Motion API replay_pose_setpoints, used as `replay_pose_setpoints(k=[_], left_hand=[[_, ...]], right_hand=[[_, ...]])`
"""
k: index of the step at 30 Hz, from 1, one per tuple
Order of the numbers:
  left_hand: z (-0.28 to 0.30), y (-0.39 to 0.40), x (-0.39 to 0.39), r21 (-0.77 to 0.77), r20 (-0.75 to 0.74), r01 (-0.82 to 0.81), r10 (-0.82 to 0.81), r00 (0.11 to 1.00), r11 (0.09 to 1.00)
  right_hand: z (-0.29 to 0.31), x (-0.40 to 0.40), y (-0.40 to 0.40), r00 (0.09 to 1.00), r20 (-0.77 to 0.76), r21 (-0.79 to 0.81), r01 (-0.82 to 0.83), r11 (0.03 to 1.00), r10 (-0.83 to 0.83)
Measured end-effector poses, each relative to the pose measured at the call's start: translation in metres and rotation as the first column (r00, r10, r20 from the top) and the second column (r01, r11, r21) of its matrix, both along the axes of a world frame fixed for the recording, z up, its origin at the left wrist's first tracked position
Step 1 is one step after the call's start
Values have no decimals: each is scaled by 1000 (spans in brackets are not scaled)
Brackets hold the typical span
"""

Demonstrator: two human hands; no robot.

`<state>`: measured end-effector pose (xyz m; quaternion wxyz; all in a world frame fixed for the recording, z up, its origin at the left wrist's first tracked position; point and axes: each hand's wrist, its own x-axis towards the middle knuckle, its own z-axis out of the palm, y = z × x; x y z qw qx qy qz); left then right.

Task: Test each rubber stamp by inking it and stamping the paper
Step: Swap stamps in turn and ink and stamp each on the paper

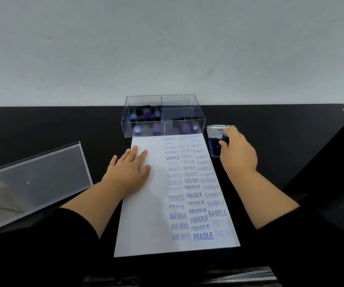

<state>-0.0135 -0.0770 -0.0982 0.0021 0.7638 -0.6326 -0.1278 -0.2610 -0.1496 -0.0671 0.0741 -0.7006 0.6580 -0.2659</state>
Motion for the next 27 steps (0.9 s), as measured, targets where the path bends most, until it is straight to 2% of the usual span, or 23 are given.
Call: replay_pose_setpoints(k=[7, 13, 27], left_hand=[[-3, -4, 4, -20, 21, 9, -9, 1000, 1000], [-1, -2, 2, -23, 30, -12, 13, 999, 1000], [0, -6, 8, -22, -20, -30, 30, 999, 999]], right_hand=[[-4, -2, -5, 1000, -1, 4, -28, 1000, 28], [11, 9, -6, 994, 111, -8, -11, 1000, 12], [13, 99, -18, 944, 196, -85, -252, 964, 264]])
